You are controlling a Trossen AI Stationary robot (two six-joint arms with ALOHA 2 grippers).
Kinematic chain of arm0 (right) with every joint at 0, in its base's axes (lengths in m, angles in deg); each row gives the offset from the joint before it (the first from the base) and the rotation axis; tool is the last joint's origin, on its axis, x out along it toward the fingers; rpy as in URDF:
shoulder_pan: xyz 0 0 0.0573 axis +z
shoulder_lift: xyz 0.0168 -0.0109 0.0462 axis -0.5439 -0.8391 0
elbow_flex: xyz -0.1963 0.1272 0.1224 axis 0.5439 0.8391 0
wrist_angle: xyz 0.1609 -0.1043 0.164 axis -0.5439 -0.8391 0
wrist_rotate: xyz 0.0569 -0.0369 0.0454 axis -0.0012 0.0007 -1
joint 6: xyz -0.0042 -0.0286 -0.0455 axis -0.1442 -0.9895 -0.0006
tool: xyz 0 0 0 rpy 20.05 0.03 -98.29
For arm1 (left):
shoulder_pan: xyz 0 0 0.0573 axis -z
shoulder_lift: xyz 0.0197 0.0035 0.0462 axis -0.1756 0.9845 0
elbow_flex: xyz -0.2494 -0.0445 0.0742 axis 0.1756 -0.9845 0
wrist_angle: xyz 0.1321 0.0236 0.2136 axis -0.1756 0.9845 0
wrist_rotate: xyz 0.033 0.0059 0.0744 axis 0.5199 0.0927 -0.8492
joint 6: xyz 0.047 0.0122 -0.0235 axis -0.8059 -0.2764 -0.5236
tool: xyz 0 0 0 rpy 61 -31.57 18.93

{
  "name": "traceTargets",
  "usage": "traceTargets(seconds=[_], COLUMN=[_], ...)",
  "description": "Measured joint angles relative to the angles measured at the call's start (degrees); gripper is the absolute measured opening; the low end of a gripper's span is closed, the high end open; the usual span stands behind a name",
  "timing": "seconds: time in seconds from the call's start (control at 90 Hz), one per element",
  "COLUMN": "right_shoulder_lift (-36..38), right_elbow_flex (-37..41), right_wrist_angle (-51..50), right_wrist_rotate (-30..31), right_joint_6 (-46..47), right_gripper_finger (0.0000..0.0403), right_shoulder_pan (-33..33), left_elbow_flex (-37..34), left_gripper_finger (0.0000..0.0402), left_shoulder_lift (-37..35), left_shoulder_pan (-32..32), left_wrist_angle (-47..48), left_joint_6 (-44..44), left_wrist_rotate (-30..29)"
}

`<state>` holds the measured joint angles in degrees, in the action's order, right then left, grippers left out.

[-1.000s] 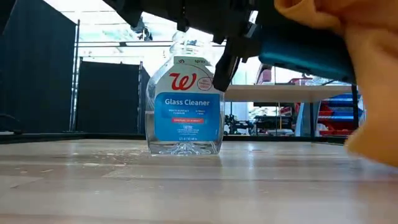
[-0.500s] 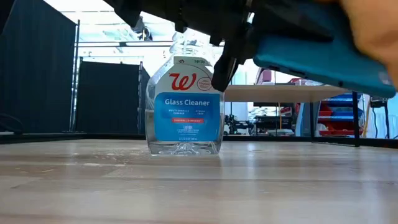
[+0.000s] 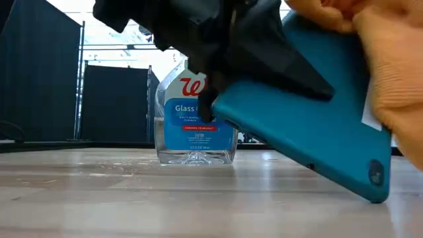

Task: Apply microfiber cloth
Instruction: Wipe the tablet with the microfiber cloth

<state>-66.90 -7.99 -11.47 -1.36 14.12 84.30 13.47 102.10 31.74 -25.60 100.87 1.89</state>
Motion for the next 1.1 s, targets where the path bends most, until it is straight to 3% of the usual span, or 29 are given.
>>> traceTargets(seconds=[0.244, 0.378, 0.556, 0.689, 0.856, 1.011, 1.1], right_shoulder_lift=[10.45, 16.18, 19.76, 18.79, 16.78, 18.41, 20.18], right_elbow_flex=[-0.13, 0.09, 0.05, 0.04, 0.07, 0.05, -1.05], right_wrist_angle=[-2.97, -9.31, -18.30, -28.53, -35.63, -36.79, -35.59], right_wrist_rotate=[-5.91, -19.25, -37.72, -41.15, -44.30, -53.55, -55.44], right_joint_6=[5.51, 13.19, 32.02, 50.02, 61.62, 63.73, 63.76], right_gripper_finger=[0.0000, 0.0000, 0.0000, 0.0008, 0.0076, 0.0165, 0.0209], right_shoulder_pan=[4.80, 6.63, 9.69, 13.41, 16.04, 16.12, 16.11], left_elbow_flex=[1.04, 0.33, 0.72, 0.46, 0.48, 0.48, 0.48], left_gripper_finger=[0.0005, 0.0005, 0.0005, 0.0005, 0.0005, 0.0005, 0.0005], left_shoulder_lift=[-1.32, -0.31, -0.87, -0.59, -0.61, -0.61, -0.61], left_shoulder_pan=[-0.89, -0.20, -0.79, -0.79, -0.90, -0.83, -0.85], left_wrist_angle=[-2.75, 0.82, -1.89, -0.57, -0.51, -0.69, -0.67], left_joint_6=[-3.32, -7.46, -15.32, -16.53, -17.69, -18.19, -18.24], left_wrist_rotate=[-6.81, -4.30, -5.00, -4.04, -4.03, -3.81, -3.57])
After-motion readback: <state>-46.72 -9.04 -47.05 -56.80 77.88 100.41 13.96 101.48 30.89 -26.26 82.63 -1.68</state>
